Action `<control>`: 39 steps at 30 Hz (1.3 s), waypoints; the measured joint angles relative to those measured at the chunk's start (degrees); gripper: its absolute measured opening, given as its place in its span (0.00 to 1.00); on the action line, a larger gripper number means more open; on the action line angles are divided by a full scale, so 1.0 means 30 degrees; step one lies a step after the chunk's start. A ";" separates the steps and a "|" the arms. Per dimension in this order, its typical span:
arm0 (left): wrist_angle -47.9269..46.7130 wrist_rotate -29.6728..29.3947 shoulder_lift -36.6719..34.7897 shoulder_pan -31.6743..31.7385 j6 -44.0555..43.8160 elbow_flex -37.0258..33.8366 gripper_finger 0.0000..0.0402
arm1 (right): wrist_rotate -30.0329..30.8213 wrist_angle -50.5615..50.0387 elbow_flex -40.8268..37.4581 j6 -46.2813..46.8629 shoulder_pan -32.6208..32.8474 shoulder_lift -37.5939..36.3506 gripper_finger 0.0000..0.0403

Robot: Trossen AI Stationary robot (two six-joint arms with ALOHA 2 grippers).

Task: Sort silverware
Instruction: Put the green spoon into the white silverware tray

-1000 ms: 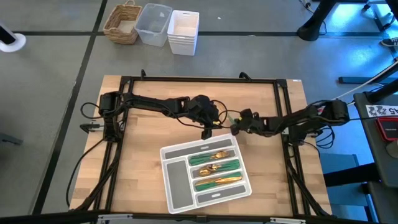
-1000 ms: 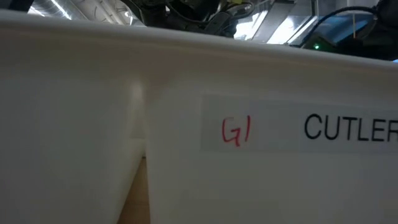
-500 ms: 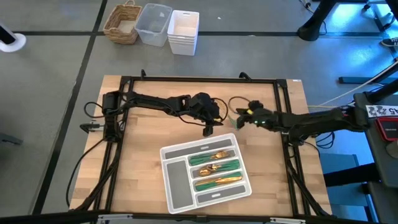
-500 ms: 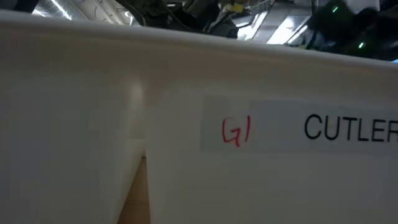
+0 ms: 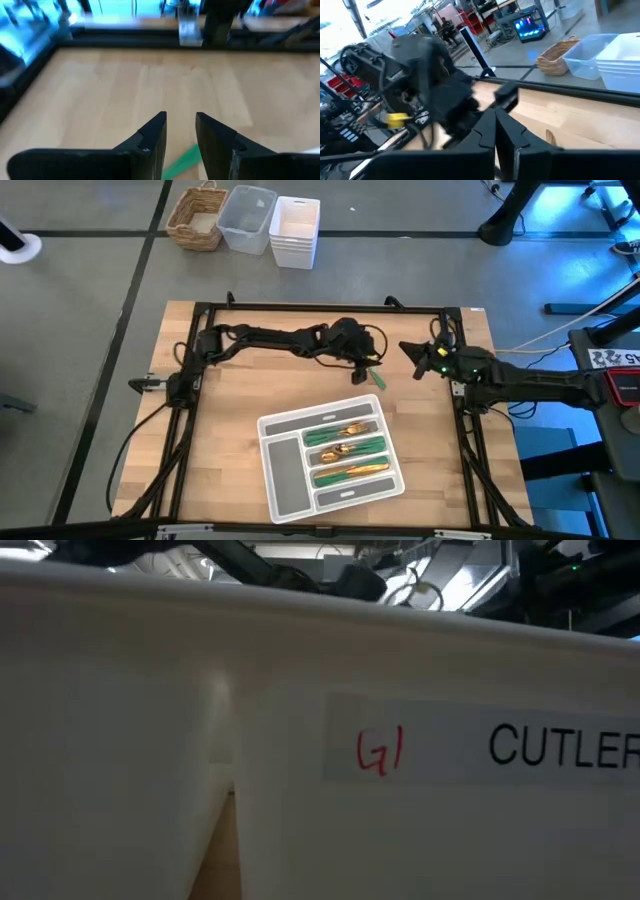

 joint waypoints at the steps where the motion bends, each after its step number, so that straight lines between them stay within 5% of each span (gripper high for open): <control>1: -0.0660 0.0011 0.0420 0.0104 0.0029 0.0531 0.24 | -0.0108 -0.0415 0.0000 0.0052 0.0000 -0.0233 0.00; 9: -0.3733 -0.0337 0.3242 0.0260 0.1960 0.3473 0.24 | -0.0241 -0.3593 -0.0004 0.0439 0.0007 -0.0403 0.00; 18: -0.3928 -0.3470 0.4129 -0.0165 0.2902 0.3644 0.24 | -0.0254 -0.5543 -0.0007 0.1260 0.0007 -0.0399 0.00; 39: -0.6404 -0.5173 0.4313 0.1273 -0.1009 0.3639 0.24 | -0.1373 -0.5636 -0.0007 0.1304 0.0007 -0.0391 0.00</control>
